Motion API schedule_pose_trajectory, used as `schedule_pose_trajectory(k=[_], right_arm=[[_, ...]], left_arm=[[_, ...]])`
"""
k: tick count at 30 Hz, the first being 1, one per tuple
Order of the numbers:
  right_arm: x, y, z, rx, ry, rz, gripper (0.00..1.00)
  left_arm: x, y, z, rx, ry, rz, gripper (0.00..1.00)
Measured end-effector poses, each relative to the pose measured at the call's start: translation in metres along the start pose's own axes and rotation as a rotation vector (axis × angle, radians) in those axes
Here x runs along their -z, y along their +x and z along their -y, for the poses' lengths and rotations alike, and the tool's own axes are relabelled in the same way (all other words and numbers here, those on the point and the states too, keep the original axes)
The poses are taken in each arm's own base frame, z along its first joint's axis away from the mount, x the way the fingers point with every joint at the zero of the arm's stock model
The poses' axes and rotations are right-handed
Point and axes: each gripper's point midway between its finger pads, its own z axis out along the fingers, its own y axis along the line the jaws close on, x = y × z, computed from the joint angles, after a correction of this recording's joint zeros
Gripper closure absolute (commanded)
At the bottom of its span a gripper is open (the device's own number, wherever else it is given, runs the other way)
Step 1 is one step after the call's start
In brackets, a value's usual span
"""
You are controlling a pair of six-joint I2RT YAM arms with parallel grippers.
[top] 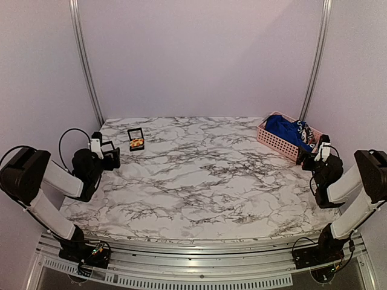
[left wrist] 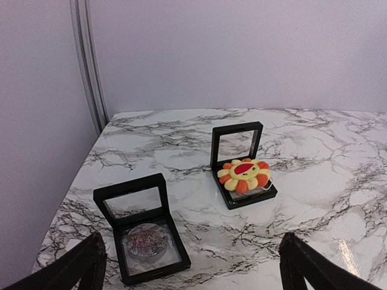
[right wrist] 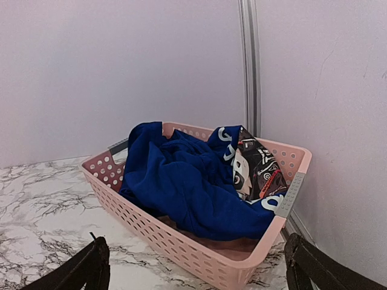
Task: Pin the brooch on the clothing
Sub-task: Pick up the crumpled clothing from the bin.
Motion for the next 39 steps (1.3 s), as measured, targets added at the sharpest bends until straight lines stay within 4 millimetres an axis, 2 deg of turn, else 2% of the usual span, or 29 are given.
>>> schedule_pose_trajectory(k=[4, 6, 8, 12, 13, 18, 19, 21, 24, 26, 28, 33, 35, 36, 37, 38, 39], right_arm=[[-0.001, 0.003, 0.001, 0.000, 0.007, -0.024, 0.01], [-0.002, -0.004, 0.001, -0.001, 0.013, -0.037, 0.01], [-0.005, -0.028, -0.002, -0.007, 0.010, -0.007, 0.01], [-0.013, -0.087, -0.011, -0.034, -0.006, 0.063, 0.01], [-0.018, -0.105, -0.014, -0.047, -0.010, 0.065, 0.01], [-0.045, -0.162, -0.030, -0.085, -0.043, -0.011, 0.01], [-0.052, -0.169, -0.033, -0.092, -0.049, -0.044, 0.01], [-0.067, -0.176, -0.036, -0.106, -0.049, -0.117, 0.01], [-0.088, -0.154, -0.035, -0.132, -0.019, -0.262, 0.04], [-0.103, -0.126, -0.031, -0.151, 0.013, -0.385, 0.05], [-0.117, -0.090, -0.027, -0.165, 0.042, -0.510, 0.07], [-0.143, -0.007, -0.021, -0.190, 0.091, -0.765, 0.08], [-0.151, 0.021, -0.018, -0.196, 0.106, -0.832, 0.09], [-0.155, 0.035, -0.018, -0.198, 0.110, -0.866, 0.13], [-0.160, 0.047, -0.017, -0.199, 0.111, -0.889, 0.24], [-0.166, 0.058, -0.017, -0.202, 0.112, -0.909, 0.36], [-0.170, 0.069, -0.017, -0.198, 0.108, -0.929, 0.54]], left_arm=[[0.000, -0.003, 0.000, 0.001, 0.000, 0.014, 0.00], [0.000, -0.004, 0.000, 0.002, 0.000, 0.016, 0.00], [0.000, -0.004, 0.000, 0.001, 0.000, 0.017, 0.00], [0.000, -0.004, 0.000, 0.001, 0.001, 0.016, 0.01], [0.000, -0.004, 0.000, 0.000, 0.001, 0.016, 0.01], [-0.001, 0.000, 0.008, -0.020, 0.047, -0.032, 0.00], [-0.003, -0.004, 0.013, -0.031, 0.069, -0.049, 0.00], [-0.015, -0.029, 0.025, -0.074, 0.133, -0.062, 0.00], [-0.032, -0.074, 0.043, -0.164, 0.227, -0.080, 0.01], [-0.035, -0.097, 0.051, -0.232, 0.281, -0.122, 0.00], [-0.027, -0.106, 0.055, -0.296, 0.327, -0.193, 0.01], [0.007, -0.111, 0.057, -0.408, 0.420, -0.385, 0.00], [0.017, -0.119, 0.055, -0.427, 0.432, -0.435, 0.00], [0.021, -0.124, 0.054, -0.434, 0.433, -0.449, 0.01], [0.024, -0.128, 0.052, -0.438, 0.430, -0.459, 0.00], [0.027, -0.132, 0.051, -0.442, 0.428, -0.469, 0.00], [0.029, -0.133, 0.050, -0.444, 0.428, -0.477, 0.00]])
